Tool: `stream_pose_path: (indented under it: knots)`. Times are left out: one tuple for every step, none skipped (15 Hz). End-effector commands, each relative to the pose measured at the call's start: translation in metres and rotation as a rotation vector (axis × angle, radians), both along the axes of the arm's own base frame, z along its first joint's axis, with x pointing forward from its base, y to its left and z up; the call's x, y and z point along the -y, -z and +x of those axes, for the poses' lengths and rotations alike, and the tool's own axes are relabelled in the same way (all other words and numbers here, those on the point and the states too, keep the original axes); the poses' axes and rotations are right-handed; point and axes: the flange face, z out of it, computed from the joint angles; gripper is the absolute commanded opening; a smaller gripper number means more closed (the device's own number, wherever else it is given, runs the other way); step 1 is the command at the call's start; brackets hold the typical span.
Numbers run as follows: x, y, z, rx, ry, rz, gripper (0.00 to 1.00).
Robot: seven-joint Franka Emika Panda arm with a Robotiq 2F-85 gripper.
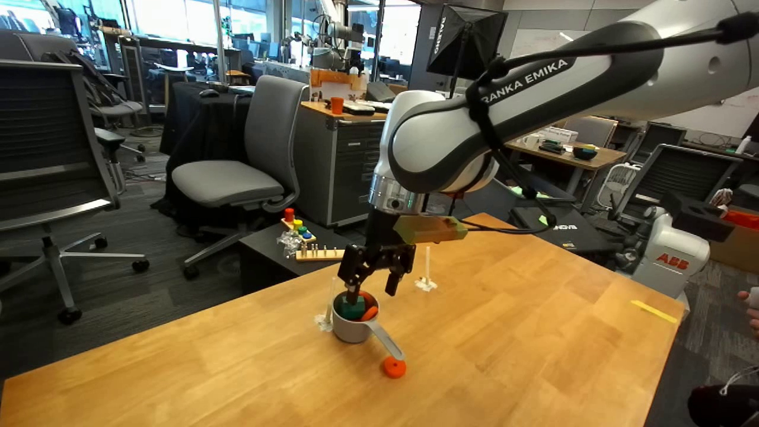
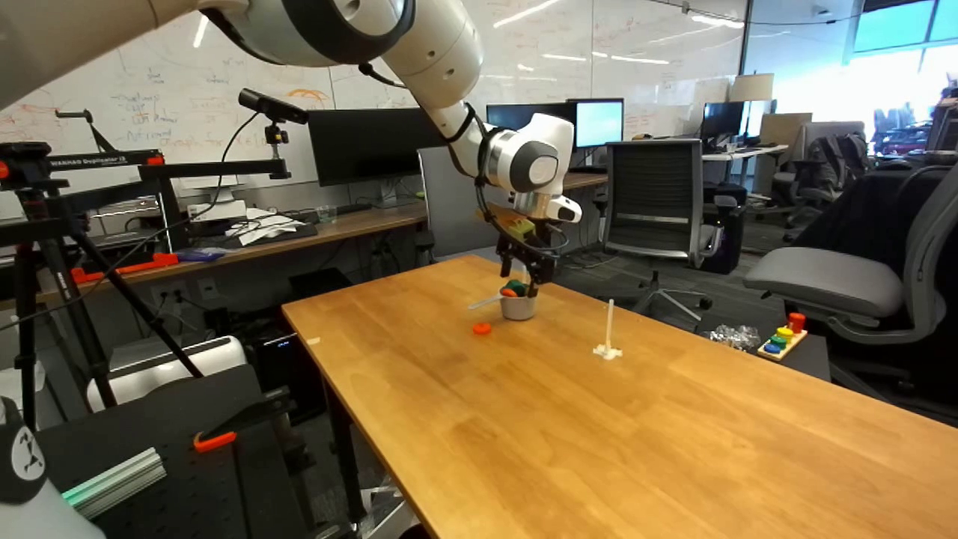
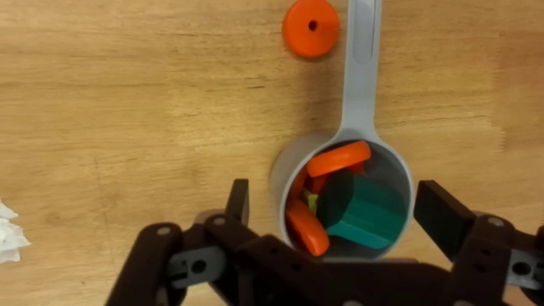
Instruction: Put all the blocks and rings in the cup
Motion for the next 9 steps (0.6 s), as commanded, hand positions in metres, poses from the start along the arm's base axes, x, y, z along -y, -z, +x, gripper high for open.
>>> stream_pose_path:
  knots:
    - [0.022, 0.007, -0.008, -0.061, 0.024, -0.035, 1.0]
    - [0.029, 0.011, -0.012, -0.088, 0.027, -0.051, 1.0]
    - [0.034, 0.015, -0.016, -0.103, 0.025, -0.067, 1.0]
    - [0.038, 0.019, -0.02, -0.126, 0.022, -0.087, 1.0]
    - [0.041, 0.023, -0.025, -0.148, 0.011, -0.105, 1.0]
    - [0.043, 0.027, -0.029, -0.165, 0.002, -0.133, 1.0]
    - [0.045, 0.031, -0.033, -0.189, -0.011, -0.148, 1.0]
    - [0.046, 0.033, -0.036, -0.202, -0.02, -0.162, 1.0]
    - [0.043, 0.032, -0.038, -0.201, -0.03, -0.169, 1.0]
